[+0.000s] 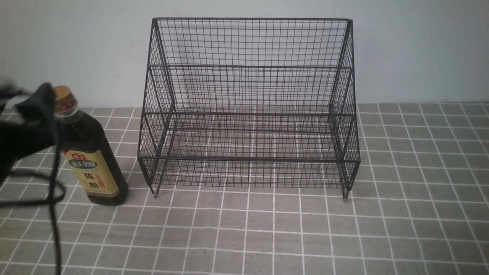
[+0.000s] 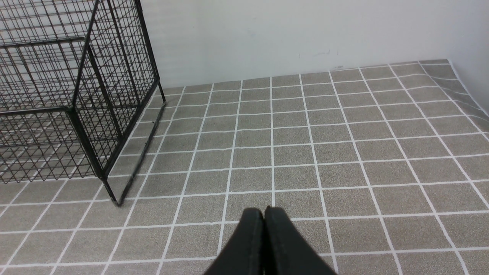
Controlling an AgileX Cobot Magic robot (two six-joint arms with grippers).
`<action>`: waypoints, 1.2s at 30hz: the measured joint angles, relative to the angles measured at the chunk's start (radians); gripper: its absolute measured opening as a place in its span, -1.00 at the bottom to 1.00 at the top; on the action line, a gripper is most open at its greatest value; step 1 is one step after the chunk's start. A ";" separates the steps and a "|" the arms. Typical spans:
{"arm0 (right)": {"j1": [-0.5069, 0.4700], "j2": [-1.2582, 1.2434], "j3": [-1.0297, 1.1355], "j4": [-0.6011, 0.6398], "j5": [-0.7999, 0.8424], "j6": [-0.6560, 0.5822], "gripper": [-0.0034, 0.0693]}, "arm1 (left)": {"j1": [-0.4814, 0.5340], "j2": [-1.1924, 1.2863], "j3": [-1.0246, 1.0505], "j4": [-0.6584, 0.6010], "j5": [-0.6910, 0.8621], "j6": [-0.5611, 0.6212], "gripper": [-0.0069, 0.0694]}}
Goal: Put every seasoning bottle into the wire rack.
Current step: Use the left arm to grab the condiment bottle closest to it, then use the left arm to put the condiment bottle back on the shelf
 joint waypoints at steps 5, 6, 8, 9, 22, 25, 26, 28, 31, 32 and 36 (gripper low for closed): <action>0.000 0.000 0.000 0.000 0.000 0.000 -0.94 | -0.001 0.136 -0.061 0.058 -0.039 -0.001 0.73; 0.000 0.000 0.000 0.000 0.000 0.000 -0.94 | -0.001 0.177 -0.073 0.061 -0.049 -0.001 0.73; 0.000 0.000 0.000 0.000 0.000 0.000 -0.94 | -0.002 0.196 -0.082 0.061 -0.057 -0.001 0.73; 0.000 0.000 0.000 0.000 0.000 0.000 -0.94 | -0.002 0.244 -0.096 0.052 -0.064 -0.001 0.72; 0.000 0.000 0.000 0.000 0.000 0.000 -0.94 | -0.002 0.296 -0.111 0.059 -0.056 -0.025 -0.03; 0.000 0.000 0.000 0.000 0.000 0.000 -0.94 | -0.003 0.235 -0.116 0.047 0.042 -0.052 -0.03; 0.000 0.000 0.000 0.000 0.000 0.000 -0.94 | -0.004 0.214 -0.124 0.037 0.078 -0.054 -0.03; 0.000 0.000 0.000 0.000 0.000 0.000 -0.94 | -0.004 0.187 -0.140 0.021 0.122 -0.055 -0.03; 0.000 0.000 0.000 0.000 0.000 0.000 -0.94 | -0.004 0.099 -0.222 -0.035 0.261 -0.043 -0.03; 0.000 0.000 0.000 0.000 0.000 0.000 -0.94 | -0.004 0.059 -0.288 -0.059 0.348 -0.029 -0.03; 0.000 0.000 0.000 0.000 0.000 0.000 -0.94 | -0.004 0.020 -0.424 -0.091 0.493 -0.008 -0.03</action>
